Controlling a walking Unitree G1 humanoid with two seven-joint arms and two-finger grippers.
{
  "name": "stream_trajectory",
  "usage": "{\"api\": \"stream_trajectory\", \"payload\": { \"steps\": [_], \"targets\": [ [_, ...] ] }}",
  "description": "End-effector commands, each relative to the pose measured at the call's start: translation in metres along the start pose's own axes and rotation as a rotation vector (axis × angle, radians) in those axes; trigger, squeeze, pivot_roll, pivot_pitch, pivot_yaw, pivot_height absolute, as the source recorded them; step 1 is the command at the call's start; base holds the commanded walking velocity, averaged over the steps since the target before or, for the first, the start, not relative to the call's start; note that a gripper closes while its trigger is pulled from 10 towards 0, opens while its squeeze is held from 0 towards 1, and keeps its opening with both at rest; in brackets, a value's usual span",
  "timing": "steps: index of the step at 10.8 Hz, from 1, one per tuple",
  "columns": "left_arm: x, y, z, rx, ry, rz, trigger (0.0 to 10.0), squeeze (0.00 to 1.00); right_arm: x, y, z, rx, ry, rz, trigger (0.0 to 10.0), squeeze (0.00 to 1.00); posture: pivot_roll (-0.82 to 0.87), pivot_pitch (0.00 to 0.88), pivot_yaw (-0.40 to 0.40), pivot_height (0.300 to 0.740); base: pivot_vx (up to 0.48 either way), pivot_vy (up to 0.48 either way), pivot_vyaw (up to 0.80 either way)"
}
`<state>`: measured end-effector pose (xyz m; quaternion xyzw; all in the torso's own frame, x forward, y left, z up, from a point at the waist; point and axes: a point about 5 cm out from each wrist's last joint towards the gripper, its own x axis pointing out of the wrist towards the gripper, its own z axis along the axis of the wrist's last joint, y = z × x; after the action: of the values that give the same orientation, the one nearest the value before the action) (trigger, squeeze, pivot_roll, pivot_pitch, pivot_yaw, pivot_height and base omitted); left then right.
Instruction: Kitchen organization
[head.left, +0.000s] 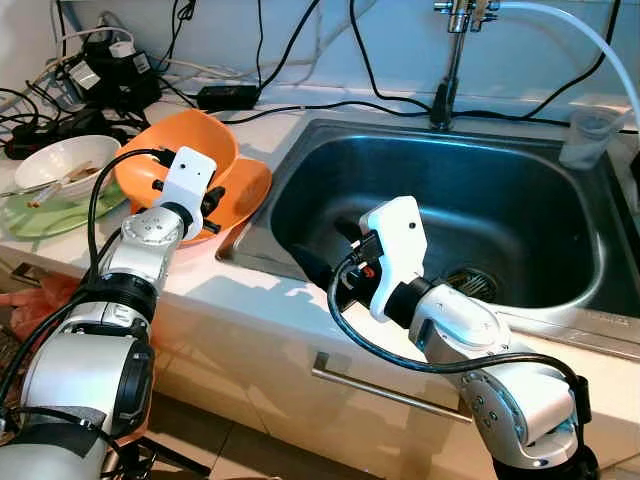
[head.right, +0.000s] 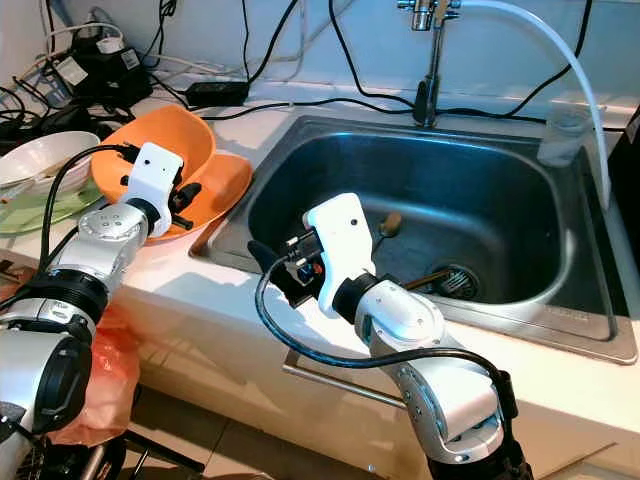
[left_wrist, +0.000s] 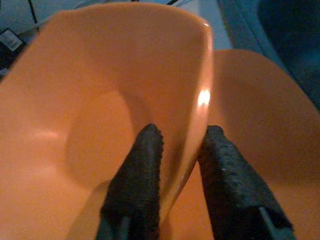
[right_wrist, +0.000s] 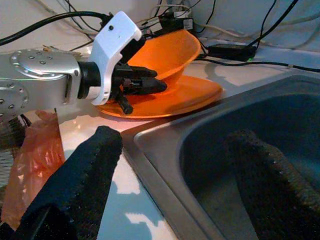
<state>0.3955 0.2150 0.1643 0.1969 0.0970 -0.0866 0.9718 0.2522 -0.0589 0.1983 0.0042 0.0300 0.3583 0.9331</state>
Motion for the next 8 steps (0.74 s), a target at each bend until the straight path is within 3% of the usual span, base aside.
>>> {"api": "stream_trajectory", "payload": {
  "steps": [1,4,8],
  "targets": [
    [-0.001,0.002,-0.004,-0.011,0.016,-0.003,0.0,0.00,-0.001,0.001,0.000,0.001,0.002,-0.003,10.0,0.00,-0.11,0.000,0.131,0.740,0.000,0.000,0.00],
    [0.002,-0.007,0.006,0.029,-0.051,-0.027,0.0,0.00,-0.002,0.010,0.004,0.006,-0.021,0.073,10.0,0.00,-0.11,0.000,0.129,0.740,0.000,0.000,0.00],
    [0.004,-0.014,0.018,0.039,-0.131,-0.002,0.0,0.00,-0.001,0.008,0.006,0.009,-0.038,0.086,10.0,0.00,-0.11,0.000,0.127,0.740,0.000,0.000,0.00]
  ]
}}
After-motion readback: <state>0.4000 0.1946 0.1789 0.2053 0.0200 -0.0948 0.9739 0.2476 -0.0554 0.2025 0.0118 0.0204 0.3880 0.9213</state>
